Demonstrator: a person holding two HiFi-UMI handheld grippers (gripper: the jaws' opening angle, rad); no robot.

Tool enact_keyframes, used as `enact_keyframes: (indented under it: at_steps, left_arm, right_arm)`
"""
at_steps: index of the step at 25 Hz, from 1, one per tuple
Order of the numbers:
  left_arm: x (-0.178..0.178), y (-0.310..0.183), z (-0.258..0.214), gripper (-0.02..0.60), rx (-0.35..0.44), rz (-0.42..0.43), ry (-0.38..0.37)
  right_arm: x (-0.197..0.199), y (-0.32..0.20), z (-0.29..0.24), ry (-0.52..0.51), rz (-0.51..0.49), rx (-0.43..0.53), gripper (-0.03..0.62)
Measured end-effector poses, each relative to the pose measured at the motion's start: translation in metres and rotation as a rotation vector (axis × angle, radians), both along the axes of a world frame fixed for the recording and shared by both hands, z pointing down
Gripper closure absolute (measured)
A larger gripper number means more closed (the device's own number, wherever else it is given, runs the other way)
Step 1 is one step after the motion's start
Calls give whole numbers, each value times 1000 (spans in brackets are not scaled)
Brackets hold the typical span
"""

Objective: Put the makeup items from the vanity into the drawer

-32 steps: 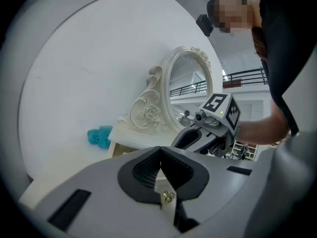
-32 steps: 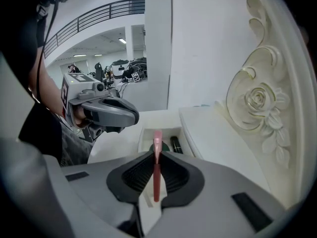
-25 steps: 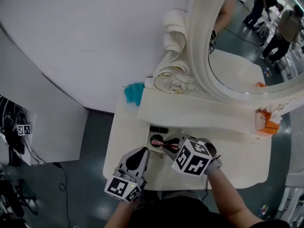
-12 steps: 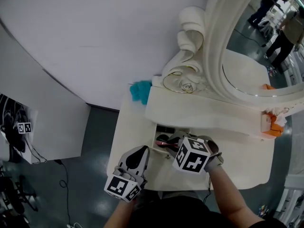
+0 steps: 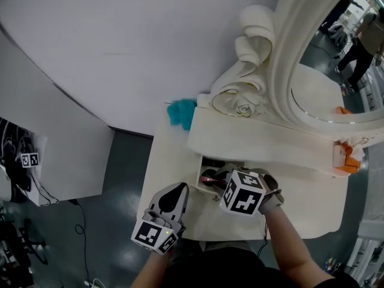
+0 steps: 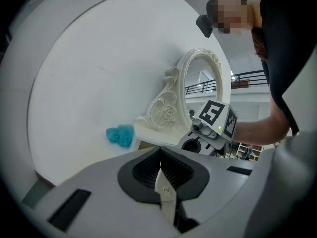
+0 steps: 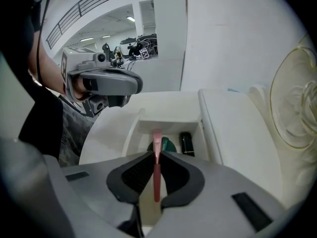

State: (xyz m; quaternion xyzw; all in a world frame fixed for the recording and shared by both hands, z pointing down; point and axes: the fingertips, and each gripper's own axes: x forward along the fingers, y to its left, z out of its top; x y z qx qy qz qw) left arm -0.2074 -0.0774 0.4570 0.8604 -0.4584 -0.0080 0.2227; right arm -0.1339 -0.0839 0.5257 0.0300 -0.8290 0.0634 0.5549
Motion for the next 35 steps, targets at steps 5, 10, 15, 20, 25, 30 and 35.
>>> enact_keyframes:
  at_steps: [5,10,15,20,25,30,35]
  left_arm:
    - [-8,-1,2,566,-4,-11,1]
    - [-12,-3,5,566,-9,-14,5]
    - [-13,-3,7,566,-13,-10,6]
    - [-12,-4,6,566,-11,1,8]
    - [-9,-3,6,566,-8,15,8]
    - [-10,-2,4,566,-5,33,6]
    - [-6,-5,2,566,5,69,4]
  right_arm:
    - [-1,-1,6,24,-12,-3,537]
    - [-1,-3,9,39,-12,-2,537]
    - [-1,-4,10,41,-4,2,536]
    - [-2,-4,8,25,19,-4,536]
    - [-2,-5,6,5,41,-3,530]
    - [-1,-6,0,-10,75,28,520]
    - [2,-8,-7,-37,126,74,550]
